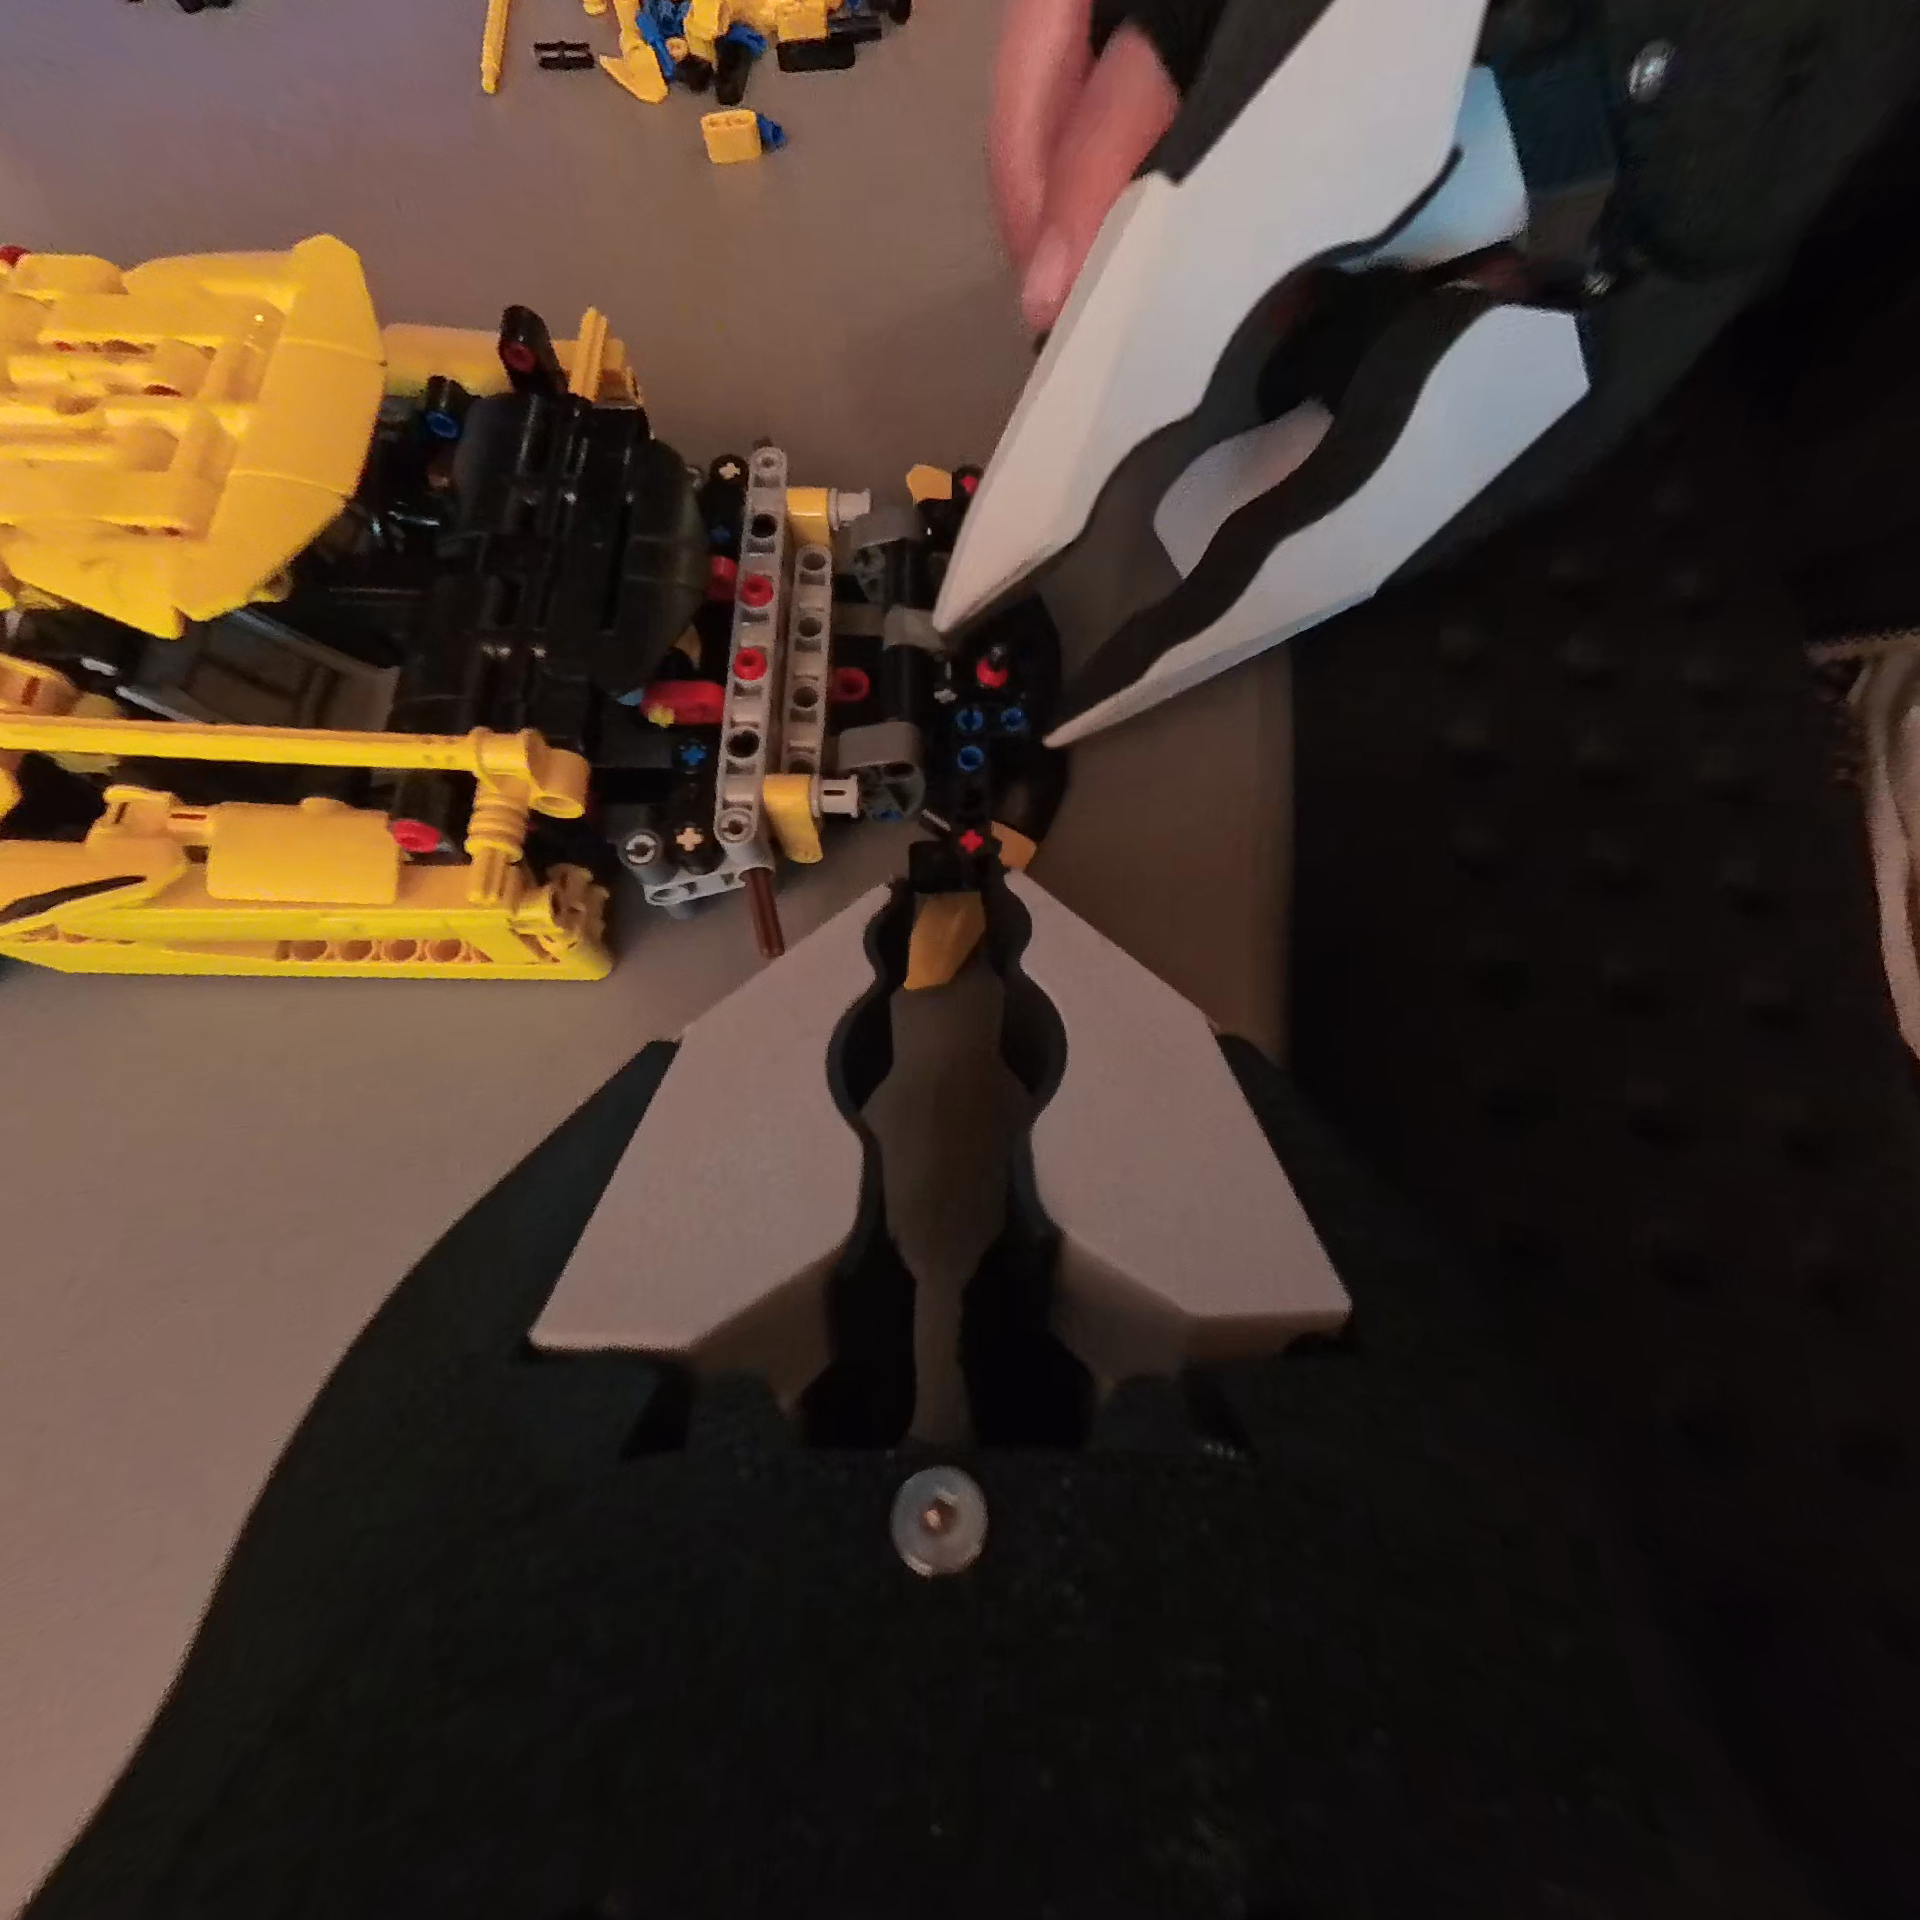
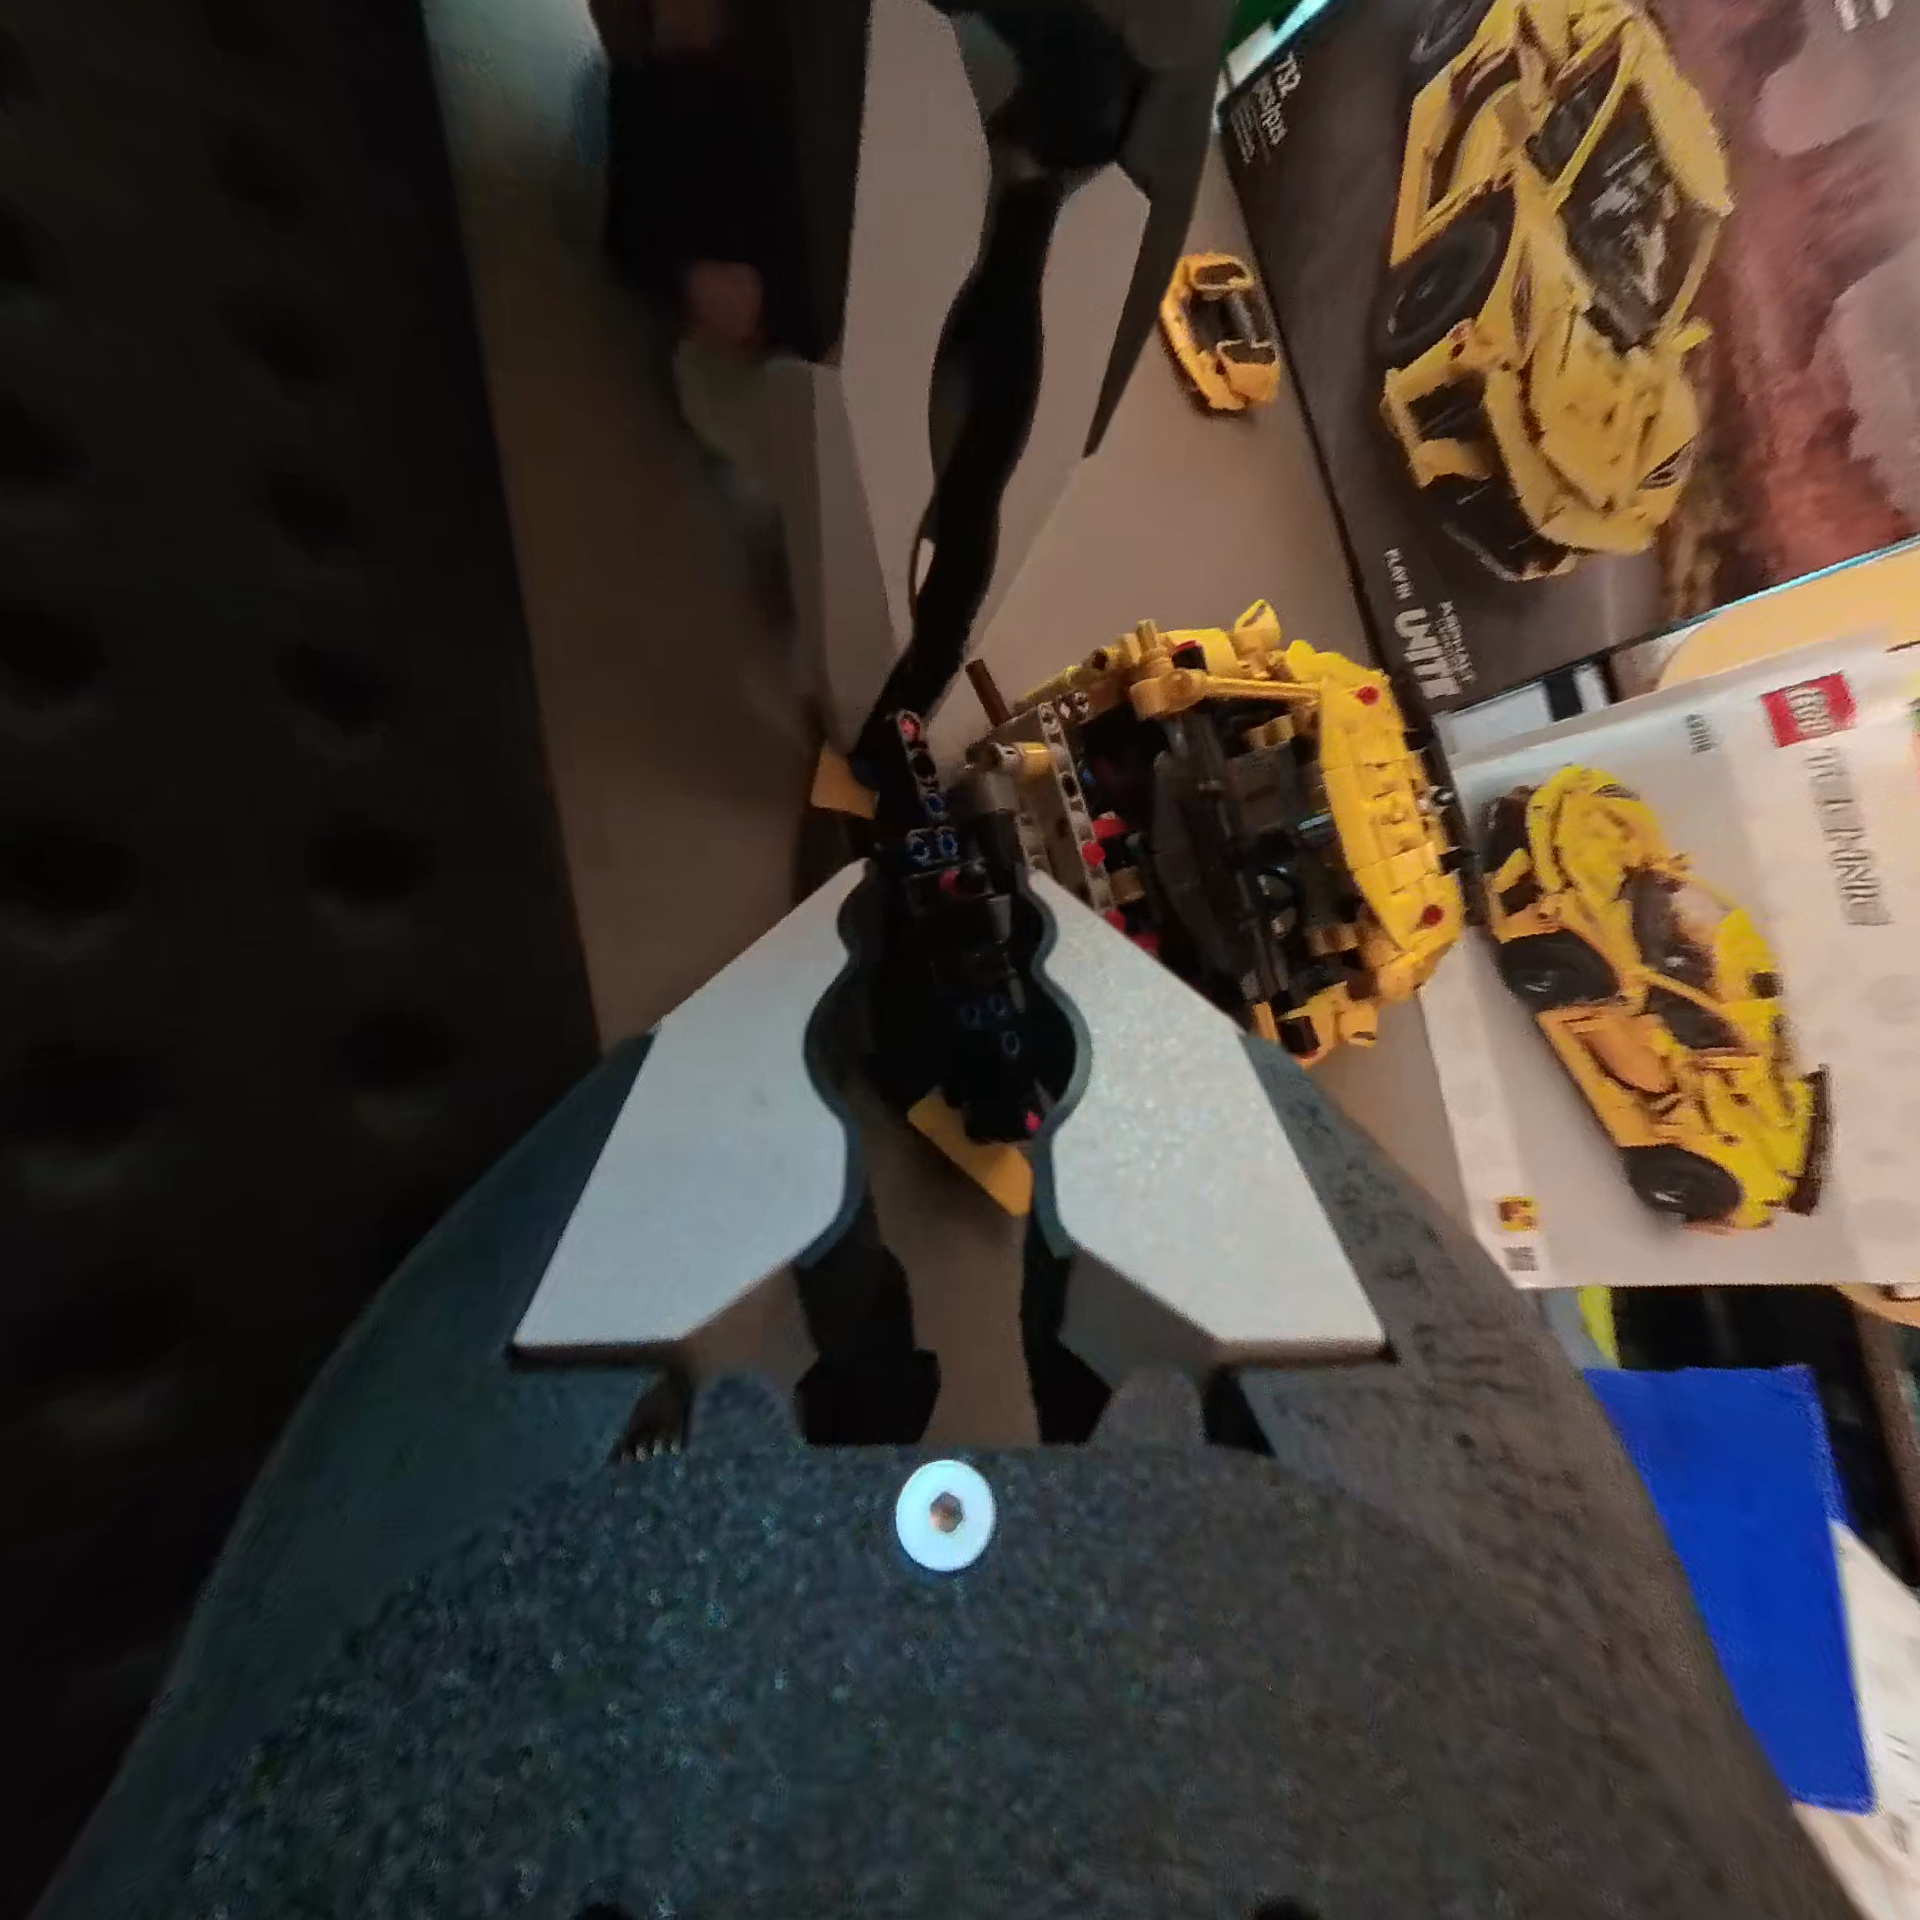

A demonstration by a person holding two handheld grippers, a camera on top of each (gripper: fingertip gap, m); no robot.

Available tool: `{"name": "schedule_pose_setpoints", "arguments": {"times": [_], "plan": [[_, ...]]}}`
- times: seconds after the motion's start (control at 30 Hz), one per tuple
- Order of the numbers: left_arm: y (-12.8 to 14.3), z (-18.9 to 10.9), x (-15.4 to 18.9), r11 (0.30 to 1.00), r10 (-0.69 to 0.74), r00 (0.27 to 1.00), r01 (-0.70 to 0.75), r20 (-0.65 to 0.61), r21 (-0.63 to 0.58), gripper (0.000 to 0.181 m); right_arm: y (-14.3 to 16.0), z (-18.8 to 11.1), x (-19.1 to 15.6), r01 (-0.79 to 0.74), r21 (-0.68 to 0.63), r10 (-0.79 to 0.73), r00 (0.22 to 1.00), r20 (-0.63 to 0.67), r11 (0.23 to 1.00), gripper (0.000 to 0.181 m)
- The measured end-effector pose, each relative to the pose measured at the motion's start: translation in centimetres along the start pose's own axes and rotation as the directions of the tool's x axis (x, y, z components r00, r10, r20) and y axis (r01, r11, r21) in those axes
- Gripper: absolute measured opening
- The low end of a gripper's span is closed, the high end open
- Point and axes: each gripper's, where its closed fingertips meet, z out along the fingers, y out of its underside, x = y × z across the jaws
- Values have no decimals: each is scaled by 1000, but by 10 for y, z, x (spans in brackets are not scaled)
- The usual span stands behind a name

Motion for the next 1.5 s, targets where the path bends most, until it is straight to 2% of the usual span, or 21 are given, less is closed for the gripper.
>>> {"name": "schedule_pose_setpoints", "arguments": {"times": [0.23,0.5,0.93,1.17,1.23,1.4,1.5], "plan": [[1,0,-1,1000,-21,1000,21,-1,-3,11,-1,0,3,153,-41,-156,984,-85,987,24],[1,0,-4,999,-46,999,46,1,-3,10,0,3,3,330,-57,-334,938,-93,942,19],[0,0,-3,998,-62,998,62,-22,-4,9,3,3,1,180,-39,-180,984,-2,983,16],[0,0,-3,998,-63,998,63,-25,-4,10,0,0,1,-89,48,84,991,105,995,15],[0,0,-3,998,-59,998,59,-25,-4,10,0,-2,7,-96,63,93,994,54,993,5],[0,0,-3,998,-66,997,66,-30,-4,10,2,-2,6,39,44,-36,998,-52,998,6],[0,0,-3,998,-62,998,62,-26,-4,10,2,-1,7,-66,49,67,998,-5,997,8]]}}
